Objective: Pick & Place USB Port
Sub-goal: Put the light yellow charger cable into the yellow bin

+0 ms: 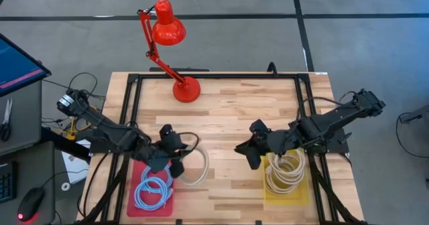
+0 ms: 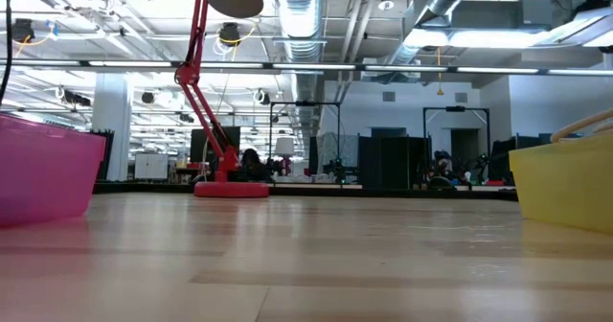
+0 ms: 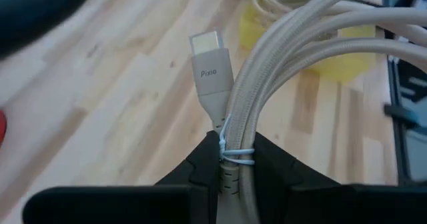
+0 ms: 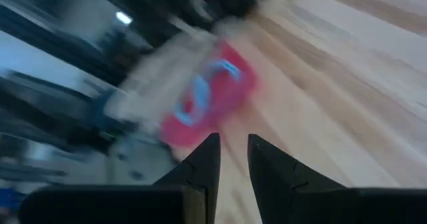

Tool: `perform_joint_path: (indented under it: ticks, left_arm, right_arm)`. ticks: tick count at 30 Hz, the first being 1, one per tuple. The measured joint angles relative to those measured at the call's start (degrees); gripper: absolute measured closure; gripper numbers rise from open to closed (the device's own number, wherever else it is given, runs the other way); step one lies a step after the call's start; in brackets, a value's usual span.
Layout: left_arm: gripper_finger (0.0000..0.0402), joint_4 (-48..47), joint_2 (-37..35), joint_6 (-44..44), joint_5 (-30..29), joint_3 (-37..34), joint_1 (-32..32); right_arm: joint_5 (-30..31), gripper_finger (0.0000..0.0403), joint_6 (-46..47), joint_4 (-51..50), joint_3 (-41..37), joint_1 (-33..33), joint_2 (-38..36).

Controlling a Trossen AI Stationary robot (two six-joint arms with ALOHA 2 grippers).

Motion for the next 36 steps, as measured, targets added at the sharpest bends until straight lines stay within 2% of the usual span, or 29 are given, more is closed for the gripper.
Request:
perform_joint_path:
  ticks: [3,6,15,19,24,28,32,36]
  left_arm:
    - [0.0343,3.6,0.0,3.7,0.0,0.0,2.0]
    - [0.0343,7.8,0.0,8.4,0.0,0.0,3.5]
    - [0.0343,14.9,0.0,15.1,0.0,0.0,5.8]
    - [0.0343,18.3,0.0,17.9,-0.1,0.0,6.0]
    - [0.0343,25.7,0.0,22.3,-0.1,0.0,6.4]
    - [0.0343,28.3,0.0,24.2,-0.4,0.0,6.5]
    - [0.0343,29.3,0.0,23.6,-0.1,-0.3,6.4]
    - [0.0343,29.2,-0.1,23.2,0.1,-0.3,6.4]
  right_arm:
    - [-0.1,0.0331,-0.9,6.7,0.0,-0.7,0.0]
    - [-2.1,0.0311,1.1,7.5,0.0,-2.0,0.0]
    - [-5.5,0.0178,5.0,8.7,0.0,-4.0,0.0]
    - [-10.4,0.0144,5.0,13.9,0.0,-4.2,0.6]
    - [-16.7,0.0139,3.9,22.0,0.0,-5.2,5.2]
    - [-17.1,0.0146,2.5,28.9,0.0,-5.5,9.5]
    - [-19.5,0.0164,0.2,42.5,-0.1,-5.8,12.4]
    - [-21.4,0.0197,0.1,45.4,-0.1,-6.7,12.6]
